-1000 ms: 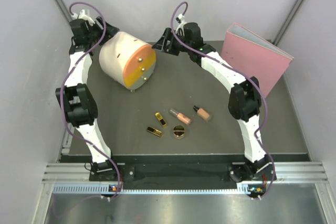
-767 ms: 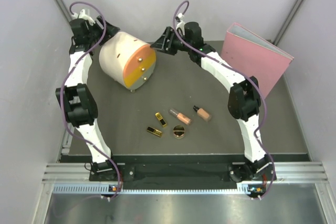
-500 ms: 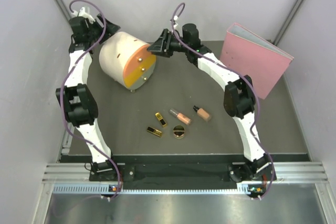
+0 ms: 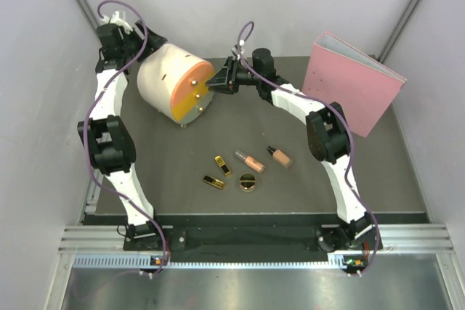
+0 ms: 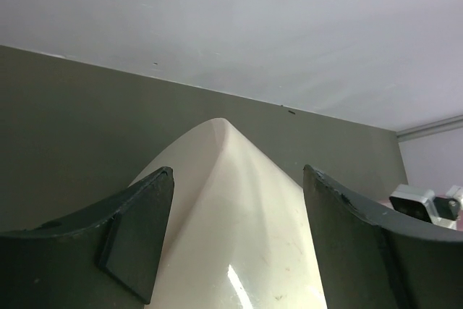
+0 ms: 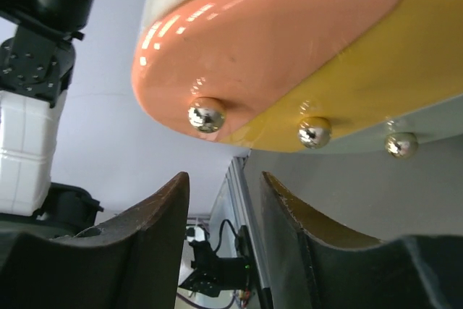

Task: Organize the makeup

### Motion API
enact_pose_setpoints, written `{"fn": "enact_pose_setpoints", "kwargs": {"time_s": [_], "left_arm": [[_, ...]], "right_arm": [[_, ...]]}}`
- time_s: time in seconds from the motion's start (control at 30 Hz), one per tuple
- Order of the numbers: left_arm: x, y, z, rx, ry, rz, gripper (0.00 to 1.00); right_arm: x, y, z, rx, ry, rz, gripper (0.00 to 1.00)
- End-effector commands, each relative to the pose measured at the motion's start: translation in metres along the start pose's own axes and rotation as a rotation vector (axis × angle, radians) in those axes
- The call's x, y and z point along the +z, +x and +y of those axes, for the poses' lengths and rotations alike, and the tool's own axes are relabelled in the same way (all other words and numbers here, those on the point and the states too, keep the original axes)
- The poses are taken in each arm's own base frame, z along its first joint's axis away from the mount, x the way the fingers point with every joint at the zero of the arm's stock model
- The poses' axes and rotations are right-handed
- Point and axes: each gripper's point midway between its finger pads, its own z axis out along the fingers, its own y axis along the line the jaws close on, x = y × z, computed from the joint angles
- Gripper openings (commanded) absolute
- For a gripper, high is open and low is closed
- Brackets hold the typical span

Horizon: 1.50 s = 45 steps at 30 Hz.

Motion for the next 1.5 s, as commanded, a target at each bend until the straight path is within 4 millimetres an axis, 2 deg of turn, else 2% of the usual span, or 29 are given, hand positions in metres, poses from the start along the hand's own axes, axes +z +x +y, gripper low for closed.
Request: {"fn": "enact_pose_setpoints", "kwargs": {"time_s": [0.0,0.07,0.2,0.27,0.3,0.6,0.87,1.13,1.2,1.23,1.27,1.33,1.47], "left_arm": [[-0.008,-0.017,-0.016,0.066,0.031,-0.033,0.77],[-0.009,-0.017,-0.016,0.068,0.027,-0.03,0.77],[-0.01,-0.015,-0.016,0.068,0.026,-0.023,0.78],[-0.01,-0.014,-0.014,0.067,0.022,-0.019,0.78],[-0.01,-0.014,-0.015,0.069,0.024,-0.018,0.78],[-0.011,-0.01,-0.013,0.071,0.019,-0.008,0.79],[-0.013,-0.009,-0.014,0.07,0.028,-0.008,0.79],[-0.013,-0.005,-0.014,0.066,0.029,-0.001,0.79],[-0.013,-0.005,-0.014,0.07,0.029,-0.001,0.79],[-0.013,-0.005,-0.014,0.069,0.031,0.0,0.79],[-0.013,-0.005,-0.014,0.068,0.03,0.001,0.8],[-0.013,-0.004,-0.013,0.067,0.029,0.002,0.8],[-0.012,-0.003,-0.014,0.065,0.034,0.003,0.8]], "right_arm": [[0.001,-0.011,0.034,-0.058,-0.126,-0.035,0.44],[0.004,-0.014,0.043,-0.063,-0.145,-0.04,0.44],[0.014,-0.017,0.042,-0.048,-0.154,-0.053,0.45],[0.019,-0.014,0.043,-0.036,-0.162,-0.044,0.45],[0.022,-0.012,0.037,-0.024,-0.157,-0.04,0.45],[0.039,0.0,0.041,-0.006,-0.183,-0.027,0.45],[0.044,-0.005,0.05,0.003,-0.219,-0.042,0.46],[0.049,-0.01,0.043,-0.001,-0.192,-0.057,0.45],[0.053,-0.008,0.04,0.004,-0.188,-0.053,0.41],[0.054,-0.009,0.044,-0.002,-0.196,-0.052,0.38],[0.056,-0.009,0.042,0.003,-0.192,-0.054,0.33],[0.057,-0.009,0.041,0.007,-0.192,-0.052,0.27],[0.057,-0.008,0.038,0.012,-0.183,-0.046,0.05]]}}
